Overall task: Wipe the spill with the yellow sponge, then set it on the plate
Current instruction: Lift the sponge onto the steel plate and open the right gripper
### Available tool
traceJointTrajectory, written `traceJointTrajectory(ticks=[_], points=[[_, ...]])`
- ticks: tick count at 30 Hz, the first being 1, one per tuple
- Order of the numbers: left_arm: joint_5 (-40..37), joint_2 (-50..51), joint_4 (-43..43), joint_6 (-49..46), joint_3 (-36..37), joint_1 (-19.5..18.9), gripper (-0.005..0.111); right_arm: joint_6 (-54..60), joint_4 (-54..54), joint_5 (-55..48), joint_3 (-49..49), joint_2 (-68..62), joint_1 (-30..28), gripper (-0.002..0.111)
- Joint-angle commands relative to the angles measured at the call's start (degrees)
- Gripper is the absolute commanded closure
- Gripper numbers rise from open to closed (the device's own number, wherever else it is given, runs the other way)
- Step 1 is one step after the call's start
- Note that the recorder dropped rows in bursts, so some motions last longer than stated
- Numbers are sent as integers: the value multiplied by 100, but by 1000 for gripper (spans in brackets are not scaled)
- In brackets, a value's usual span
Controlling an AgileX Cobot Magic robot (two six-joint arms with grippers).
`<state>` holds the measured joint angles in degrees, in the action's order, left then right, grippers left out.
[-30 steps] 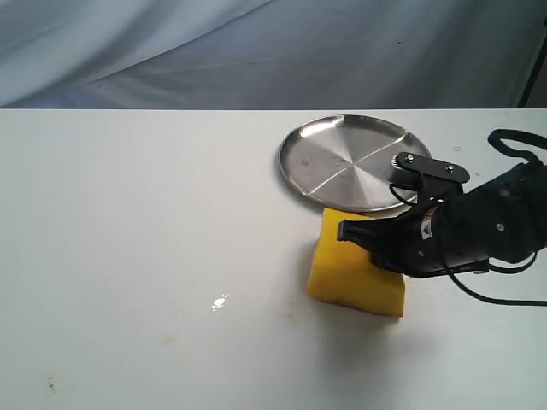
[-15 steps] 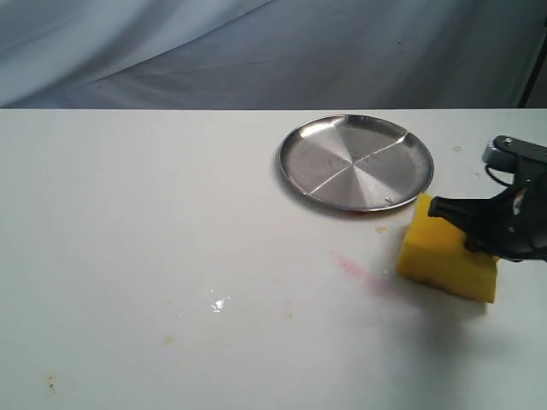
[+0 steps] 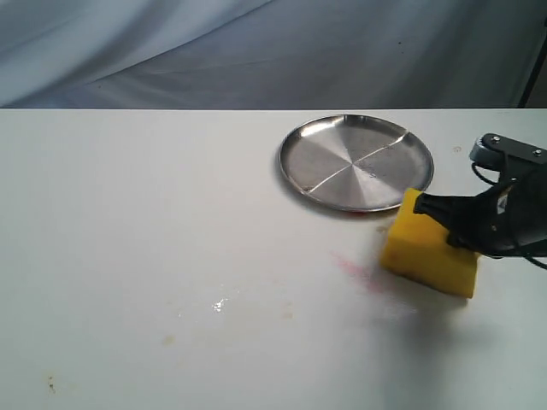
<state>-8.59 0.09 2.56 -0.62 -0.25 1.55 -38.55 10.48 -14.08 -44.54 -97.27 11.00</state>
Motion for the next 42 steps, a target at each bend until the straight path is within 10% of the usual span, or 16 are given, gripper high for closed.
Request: traceJointTrajectory(ticks=[1,21,42], points=[[23,-9,-4,3,25,5,105,81,-228,253,-26,-31,636,108],[23,-9,-4,-11,25,5,105,253,-659,612,-1322,-645,2033,108],[23,-9,-4,5,25,5,105,253,-670,2061,-2109,-1864,156,108]])
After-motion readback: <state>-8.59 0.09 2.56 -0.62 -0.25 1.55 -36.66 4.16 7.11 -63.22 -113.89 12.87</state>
